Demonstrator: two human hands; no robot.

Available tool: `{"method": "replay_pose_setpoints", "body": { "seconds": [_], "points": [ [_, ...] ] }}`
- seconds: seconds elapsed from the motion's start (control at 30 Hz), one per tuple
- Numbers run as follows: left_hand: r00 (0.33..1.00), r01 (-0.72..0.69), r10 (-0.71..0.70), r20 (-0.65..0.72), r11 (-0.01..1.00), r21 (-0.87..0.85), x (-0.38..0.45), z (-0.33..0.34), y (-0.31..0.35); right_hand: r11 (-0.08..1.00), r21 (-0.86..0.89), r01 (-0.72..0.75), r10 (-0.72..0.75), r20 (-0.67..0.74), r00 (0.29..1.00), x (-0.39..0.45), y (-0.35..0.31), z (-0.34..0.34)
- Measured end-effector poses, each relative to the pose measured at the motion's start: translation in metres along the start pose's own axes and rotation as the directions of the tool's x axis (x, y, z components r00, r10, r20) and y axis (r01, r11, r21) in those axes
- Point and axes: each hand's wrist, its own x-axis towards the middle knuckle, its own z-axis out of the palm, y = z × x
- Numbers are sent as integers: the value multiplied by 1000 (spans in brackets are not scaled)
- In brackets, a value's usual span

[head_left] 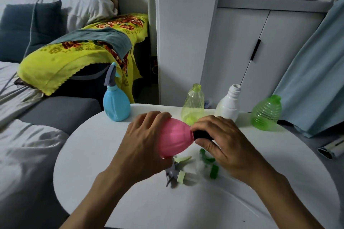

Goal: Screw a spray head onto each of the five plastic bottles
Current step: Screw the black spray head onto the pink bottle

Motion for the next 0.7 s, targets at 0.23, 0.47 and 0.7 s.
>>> {"method": "replay_pose_setpoints", "body": {
  "seconds": [0.23,0.47,0.7],
  "points": [
    [1000,-2,2,-17,1000,5,-1,-2,0,956,254,-144,148,5,989,-4,-2,0],
    [996,-25,27,-85,999,23,1,1,3,902,364,-233,267,-46,963,-4,0,0],
    [998,-38,39,-43,999,14,0,4,1,805,453,-384,359,143,922,-3,0,-8]
  ]
}}
